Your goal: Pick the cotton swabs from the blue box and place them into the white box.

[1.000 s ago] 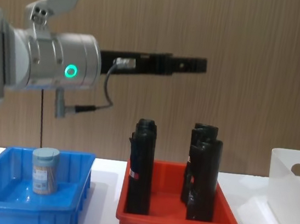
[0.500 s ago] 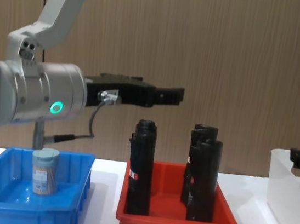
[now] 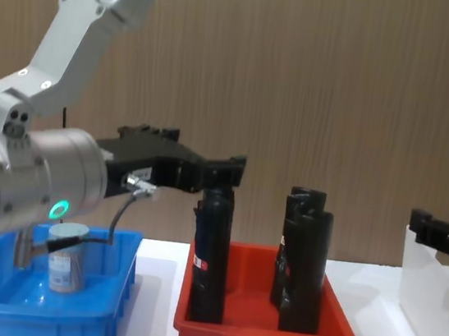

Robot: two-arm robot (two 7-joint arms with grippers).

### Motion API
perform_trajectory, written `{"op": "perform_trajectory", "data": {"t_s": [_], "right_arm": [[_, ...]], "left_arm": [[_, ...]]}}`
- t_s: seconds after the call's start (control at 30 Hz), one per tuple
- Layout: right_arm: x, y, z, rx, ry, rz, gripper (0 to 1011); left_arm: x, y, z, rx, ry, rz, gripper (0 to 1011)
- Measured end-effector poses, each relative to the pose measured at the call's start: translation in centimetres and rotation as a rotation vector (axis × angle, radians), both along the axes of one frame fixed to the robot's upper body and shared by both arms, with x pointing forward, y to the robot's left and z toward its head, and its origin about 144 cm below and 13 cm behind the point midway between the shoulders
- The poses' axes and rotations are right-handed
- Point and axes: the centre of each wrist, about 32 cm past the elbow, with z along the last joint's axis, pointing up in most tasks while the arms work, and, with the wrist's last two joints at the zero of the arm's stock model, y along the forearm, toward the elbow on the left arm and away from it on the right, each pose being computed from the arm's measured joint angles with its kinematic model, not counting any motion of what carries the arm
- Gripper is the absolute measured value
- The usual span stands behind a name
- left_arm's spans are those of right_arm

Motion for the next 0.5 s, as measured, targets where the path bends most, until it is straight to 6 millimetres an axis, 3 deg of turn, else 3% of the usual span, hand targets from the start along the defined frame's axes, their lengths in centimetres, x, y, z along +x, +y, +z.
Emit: {"op": "perform_trajectory", "data": {"t_s": [0.5], "right_arm": [[-1.2, 0.7, 0.0, 0.030, -0.014, 0.015, 1001]], "left_arm": [[-2.7, -0.4, -1.4, 0.038, -0.063, 0.085, 999]]}}
